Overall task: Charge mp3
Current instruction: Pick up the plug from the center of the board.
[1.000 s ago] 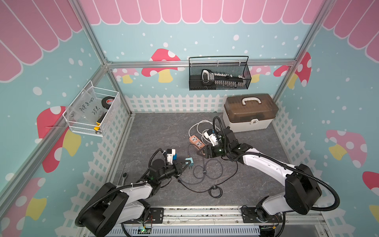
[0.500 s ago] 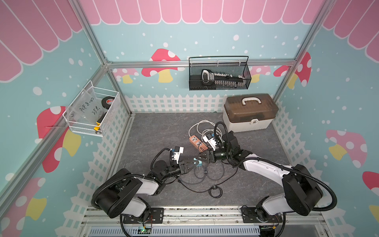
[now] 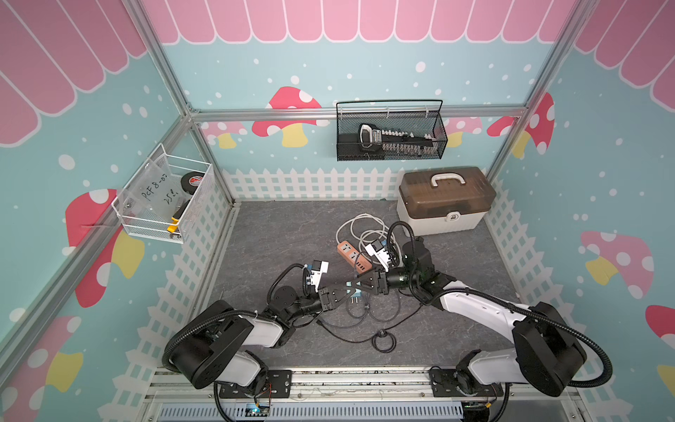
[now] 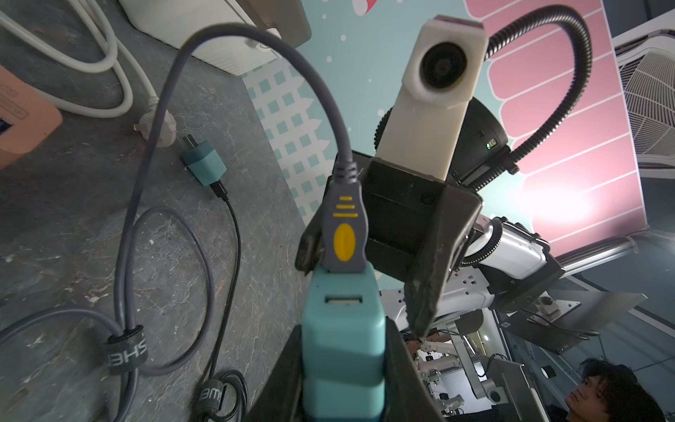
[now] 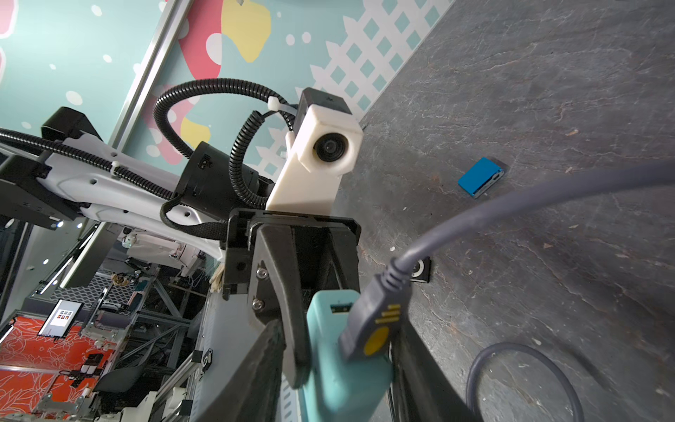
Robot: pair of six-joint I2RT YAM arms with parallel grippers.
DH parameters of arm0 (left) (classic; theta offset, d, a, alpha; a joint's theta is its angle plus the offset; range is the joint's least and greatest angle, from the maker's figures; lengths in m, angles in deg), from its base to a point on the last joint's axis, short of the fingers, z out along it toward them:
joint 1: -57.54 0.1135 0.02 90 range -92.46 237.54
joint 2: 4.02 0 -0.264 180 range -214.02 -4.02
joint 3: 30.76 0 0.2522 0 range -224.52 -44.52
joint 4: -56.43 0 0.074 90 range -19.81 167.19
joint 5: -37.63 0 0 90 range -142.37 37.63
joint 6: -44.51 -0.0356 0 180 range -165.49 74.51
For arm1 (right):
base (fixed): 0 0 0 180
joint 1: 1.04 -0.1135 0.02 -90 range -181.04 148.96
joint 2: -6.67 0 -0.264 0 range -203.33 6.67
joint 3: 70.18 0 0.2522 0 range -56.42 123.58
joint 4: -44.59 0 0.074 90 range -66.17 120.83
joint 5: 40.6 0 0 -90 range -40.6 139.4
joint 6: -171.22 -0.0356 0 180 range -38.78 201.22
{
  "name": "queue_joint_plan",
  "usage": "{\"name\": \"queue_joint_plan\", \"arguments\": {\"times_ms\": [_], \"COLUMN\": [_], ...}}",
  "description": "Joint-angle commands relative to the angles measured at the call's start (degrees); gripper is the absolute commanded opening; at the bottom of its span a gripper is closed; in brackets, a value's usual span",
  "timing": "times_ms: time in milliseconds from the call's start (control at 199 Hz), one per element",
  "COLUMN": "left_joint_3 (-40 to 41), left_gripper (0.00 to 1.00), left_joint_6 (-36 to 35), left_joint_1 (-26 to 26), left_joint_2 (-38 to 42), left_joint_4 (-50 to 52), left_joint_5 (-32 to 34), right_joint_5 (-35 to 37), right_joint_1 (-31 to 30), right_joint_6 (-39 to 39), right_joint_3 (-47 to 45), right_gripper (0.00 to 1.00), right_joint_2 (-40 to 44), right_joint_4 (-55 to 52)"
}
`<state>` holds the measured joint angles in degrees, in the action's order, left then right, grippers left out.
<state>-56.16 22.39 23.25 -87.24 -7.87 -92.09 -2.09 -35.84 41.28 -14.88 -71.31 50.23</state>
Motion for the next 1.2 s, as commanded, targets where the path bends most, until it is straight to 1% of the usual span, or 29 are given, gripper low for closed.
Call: {"name": "queue_joint_plan", "arguments": {"times_ms": [0, 75, 100, 166, 246, 371, 582, 662, 697, 778, 1039, 1079, 1119, 1199], "left_joint_3": [-1.12, -1.02, -1.02, -1.19, -1.41, -1.37, -1.81, -1.98, -2.06, -2.07, -1.81, -1.72, -1.64, -1.68], "left_gripper": [0.0, 0.0, 0.0, 0.0, 0.0, 0.0, 0.0, 0.0, 0.0, 0.0, 0.0, 0.0, 0.0, 0.0], "left_joint_6": [-0.81, -0.79, -0.73, -0.48, -0.39, -0.46, -0.44, -0.46, -0.44, -0.55, -0.64, -0.64, -0.55, -0.39], "left_joint_1": [-0.08, -0.05, -0.08, -0.08, -0.13, -0.1, -0.17, -0.11, -0.09, -0.08, 0.09, 0.17, 0.31, 0.52], "left_joint_2": [1.02, 1.47, 1.63, 1.74, 1.49, 0.96, 0.77, 0.95, 0.89, 0.61, 1.38, 1.61, 1.73, 1.72], "left_joint_4": [-3.07, -3.04, -3.06, -3.06, -3.06, -3.06, -3.06, -3.1, -3.06, -3.06, -3.06, -3.06, -3.06, -3.07], "left_joint_5": [-0.35, 0.05, -0.08, -0.17, -0.39, -0.53, -1.05, -1.21, -1.37, -1.55, -1.74, -1.68, -1.75, -1.93], "right_joint_5": [-1.78, -1.78, -3.44, -4.06, -3.85, -5.09, -7.52, -7.5, -7.49, -8.01, -8.72, -8.57, -8.5, -8.31], "right_joint_1": [0.26, 0.26, 0.27, 0.27, 0.24, 0.2, 0.26, 0.24, 0.24, 0.22, 0.26, 0.27, 0.21, 0.22], "right_joint_6": [-0.9, -1.58, -1.9, -3.03, -3.65, -6.75, -10.29, -10.57, -10.64, -10.85, -10.86, -10.9, -10.94, -11.25], "right_joint_3": [-1.57, -2.03, -2.14, -2.61, -2.74, -3.43, -3.86, -4.11, -4.27, -4.27, -4.69, -4.84, -4.83, -4.81], "right_gripper": [0.41, 0.39, 0.38, 0.32, 0.29, 0.28, 0.29, 0.23, 0.23, 0.24, 0.46, 0.45, 0.43, 0.32], "right_joint_2": [1.77, 1.62, 1.32, 0.66, -0.01, -0.88, -3.01, -3.09, -3.15, -3.37, -3.07, -2.98, -2.81, -2.7], "right_joint_4": [2.65, 3.52, 4.02, 6.29, 7.12, 11.97, 17.29, 17.87, 17.86, 17.87, 18.09, 18.08, 18.05, 17.96]}}
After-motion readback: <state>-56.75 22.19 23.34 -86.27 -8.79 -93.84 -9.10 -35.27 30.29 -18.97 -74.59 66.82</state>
